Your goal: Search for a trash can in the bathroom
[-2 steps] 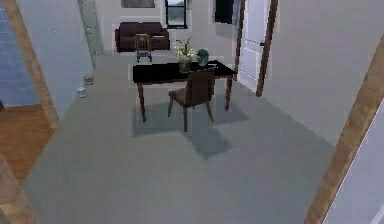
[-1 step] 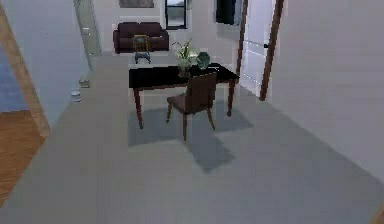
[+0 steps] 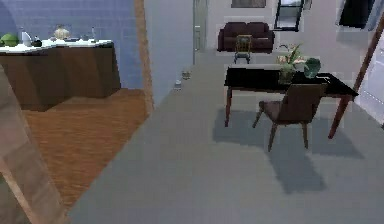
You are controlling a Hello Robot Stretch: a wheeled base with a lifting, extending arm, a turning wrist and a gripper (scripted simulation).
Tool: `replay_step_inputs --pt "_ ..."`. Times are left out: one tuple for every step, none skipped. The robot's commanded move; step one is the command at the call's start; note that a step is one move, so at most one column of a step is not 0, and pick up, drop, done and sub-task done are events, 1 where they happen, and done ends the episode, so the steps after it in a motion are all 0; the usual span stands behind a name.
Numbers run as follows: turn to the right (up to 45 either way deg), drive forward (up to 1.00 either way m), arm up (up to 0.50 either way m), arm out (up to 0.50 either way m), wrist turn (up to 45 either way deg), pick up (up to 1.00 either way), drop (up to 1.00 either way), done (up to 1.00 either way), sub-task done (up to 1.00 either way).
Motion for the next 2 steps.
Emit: replay_step_inputs --pt "0.0 1.0 0.0 0.0 0.0 0.0 0.0 0.0 0.0" --pt "0.0 1.0 0.0 0.0 0.0 0.0 0.0 0.0 0.0"
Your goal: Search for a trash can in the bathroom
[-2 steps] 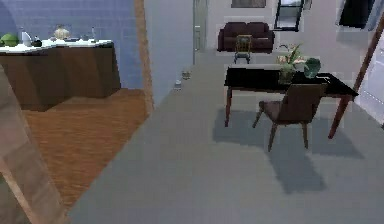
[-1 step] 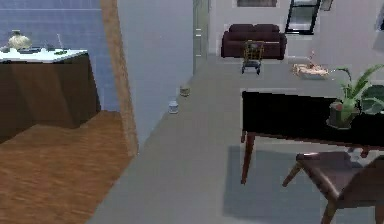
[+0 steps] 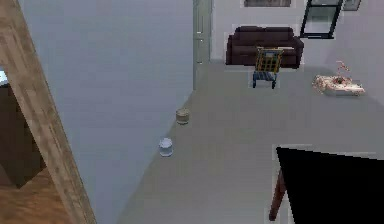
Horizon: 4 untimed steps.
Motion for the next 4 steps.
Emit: replay_step_inputs --pt "-3.0 0.0 0.0 0.0 0.0 0.0 0.0 0.0 0.0" --pt "-45.0 0.0 0.0 0.0 0.0 0.0 0.0 0.0 0.0" --pt "-30.0 0.0 0.0 0.0 0.0 0.0 0.0 0.0 0.0" --pt "0.0 0.3 0.0 0.0 0.0 0.0 0.0 0.0 0.0"
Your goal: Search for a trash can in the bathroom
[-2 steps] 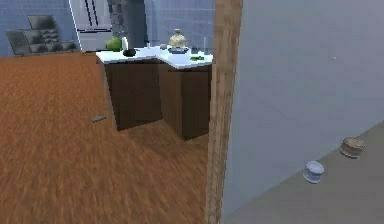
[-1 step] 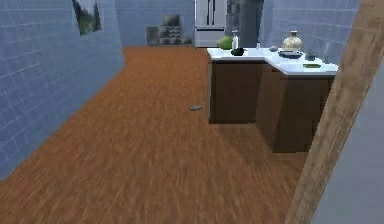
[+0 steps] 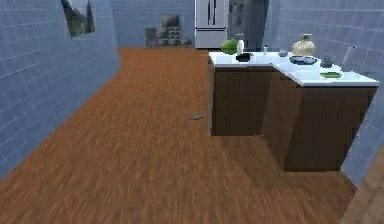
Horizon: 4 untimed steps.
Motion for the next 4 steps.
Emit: replay_step_inputs --pt "45.0 0.0 0.0 0.0 0.0 0.0 0.0 0.0 0.0" --pt "45.0 0.0 0.0 0.0 0.0 0.0 0.0 0.0 0.0" --pt "36.0 0.0 0.0 0.0 0.0 0.0 0.0 0.0 0.0" --pt "0.0 0.1 0.0 0.0 0.0 0.0 0.0 0.0 0.0"
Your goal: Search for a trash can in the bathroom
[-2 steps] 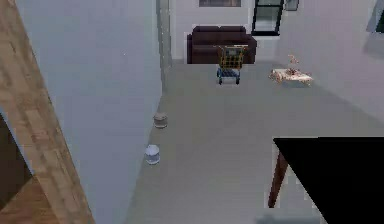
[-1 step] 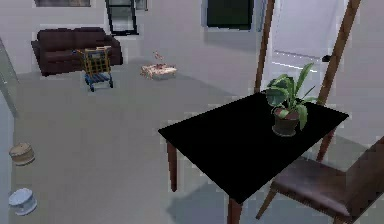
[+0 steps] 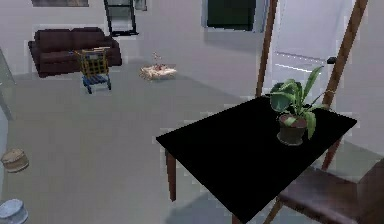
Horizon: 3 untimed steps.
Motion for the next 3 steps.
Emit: replay_step_inputs --pt "-30.0 0.0 0.0 0.0 0.0 0.0 0.0 0.0 0.0" --pt "0.0 1.0 0.0 0.0 0.0 0.0 0.0 0.0 0.0" --pt "-3.0 0.0 0.0 0.0 0.0 0.0 0.0 0.0 0.0"
